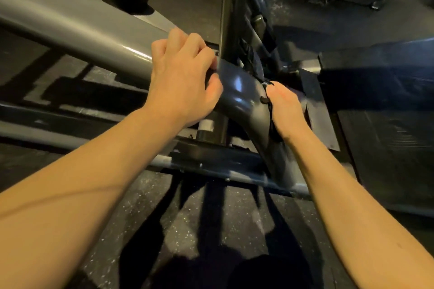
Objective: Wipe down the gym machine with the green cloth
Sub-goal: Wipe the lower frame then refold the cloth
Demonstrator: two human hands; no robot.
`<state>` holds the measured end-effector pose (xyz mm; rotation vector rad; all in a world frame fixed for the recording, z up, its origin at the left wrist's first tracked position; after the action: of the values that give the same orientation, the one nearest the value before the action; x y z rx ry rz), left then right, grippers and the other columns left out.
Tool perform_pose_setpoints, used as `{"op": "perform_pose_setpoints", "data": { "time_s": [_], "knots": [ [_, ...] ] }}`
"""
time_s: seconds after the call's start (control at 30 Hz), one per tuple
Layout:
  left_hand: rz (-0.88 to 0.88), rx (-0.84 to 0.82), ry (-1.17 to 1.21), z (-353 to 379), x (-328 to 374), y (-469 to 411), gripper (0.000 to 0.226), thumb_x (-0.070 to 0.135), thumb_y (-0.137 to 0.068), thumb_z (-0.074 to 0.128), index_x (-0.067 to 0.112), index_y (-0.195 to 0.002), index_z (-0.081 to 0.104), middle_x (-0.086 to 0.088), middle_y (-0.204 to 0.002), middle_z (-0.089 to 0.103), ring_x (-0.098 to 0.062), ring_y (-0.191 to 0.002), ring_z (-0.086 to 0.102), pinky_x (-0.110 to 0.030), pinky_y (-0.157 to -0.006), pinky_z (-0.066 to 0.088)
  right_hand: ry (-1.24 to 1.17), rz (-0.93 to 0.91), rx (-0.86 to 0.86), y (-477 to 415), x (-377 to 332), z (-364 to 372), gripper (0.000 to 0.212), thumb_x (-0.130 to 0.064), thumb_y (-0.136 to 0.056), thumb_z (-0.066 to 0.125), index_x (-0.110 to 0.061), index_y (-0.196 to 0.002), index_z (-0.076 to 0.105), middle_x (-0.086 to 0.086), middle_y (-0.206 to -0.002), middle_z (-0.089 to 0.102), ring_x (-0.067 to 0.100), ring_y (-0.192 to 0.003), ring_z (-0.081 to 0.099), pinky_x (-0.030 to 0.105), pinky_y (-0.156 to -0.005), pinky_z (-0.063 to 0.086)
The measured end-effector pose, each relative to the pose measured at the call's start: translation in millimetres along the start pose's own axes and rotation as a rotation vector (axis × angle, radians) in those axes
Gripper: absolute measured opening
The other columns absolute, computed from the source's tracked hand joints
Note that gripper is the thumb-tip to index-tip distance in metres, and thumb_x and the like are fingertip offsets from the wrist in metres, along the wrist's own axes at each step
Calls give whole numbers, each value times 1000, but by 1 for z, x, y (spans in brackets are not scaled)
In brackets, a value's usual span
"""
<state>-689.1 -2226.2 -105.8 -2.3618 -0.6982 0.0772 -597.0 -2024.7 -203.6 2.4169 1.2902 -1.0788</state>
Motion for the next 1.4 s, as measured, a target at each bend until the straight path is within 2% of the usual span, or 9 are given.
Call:
{"op": "perform_pose_setpoints", "data": {
  "time_s": [0.2,0.33,0.43,0.5,0.6,0.83,1.03,1.17,1.4],
  "knots": [
    [67,-25,-6,16,30,0,31,38,-92,50,18,-106,69,-3,-114,58,-29,-112,45,-41,-92,29,-290,463,78,19,34,1,29,-16,-99,44,-21,-72,35,-7,-61,36,3,-39,30,19,-44,27],
    [53,-12,40,22,37,3,28,33,-93,50,14,-104,68,-7,-113,59,-29,-110,48,-43,-90,34,-458,542,140,29,25,6,31,-18,-95,47,-21,-65,41,-8,-56,46,12,-54,40,30,-57,32],
    [60,13,45,23,36,2,26,30,-94,50,14,-103,67,-7,-113,59,-30,-110,47,-43,-90,35,-537,398,146,28,-2,12,30,-28,-97,45,-18,-102,73,3,-102,74,20,-97,67,40,-89,53],
    [55,27,68,21,35,1,23,26,-94,50,14,-101,69,-7,-112,60,-30,-110,47,-43,-89,34,-374,221,87,28,-31,13,49,-31,-99,36,-25,-143,57,1,-146,58,17,-136,51,42,-115,40],
    [25,43,101,18,33,-1,21,21,-93,49,17,-99,69,-6,-112,60,-32,-112,46,-41,-88,28,-157,-49,-36,36,-70,19,64,-23,-95,30,-21,-159,30,7,-167,27,20,-156,17,51,-126,17],
    [70,97,68,16,38,6,21,23,-93,49,17,-99,69,-4,-108,62,-30,-109,48,-36,-85,24,53,-308,-44,78,-39,14,81,-8,-99,59,-19,-163,11,0,-171,1,13,-158,-4,44,-129,7],
    [22,169,0,20,39,24,26,30,-98,45,19,-106,67,-4,-121,56,-28,-114,42,-36,-92,23,68,-190,215,104,52,22,85,-20,-95,70,-16,-162,18,3,-167,24,20,-156,18,54,-124,19],
    [-25,210,-37,18,45,48,29,32,-101,48,19,-119,67,-7,-128,53,-29,-119,41,-41,-99,25,-12,-296,232,87,27,22,86,-27,-87,77,-16,-158,28,5,-157,37,26,-148,31,52,-119,30],
    [-73,194,-87,13,45,59,30,31,-97,63,20,-125,67,-8,-129,53,-27,-117,39,-45,-98,31,139,-551,271,67,-36,23,84,-30,-92,70,-18,-161,23,21,-166,19,35,-156,11,51,-127,10]
  ]
}}
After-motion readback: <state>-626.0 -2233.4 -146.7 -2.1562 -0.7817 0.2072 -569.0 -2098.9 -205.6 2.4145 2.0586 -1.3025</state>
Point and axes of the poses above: each hand's wrist, its own y-axis away from the middle knuckle, its own z-axis out of the palm, x = y × z, the point moved 9 cm from there along -y, towards the middle knuckle
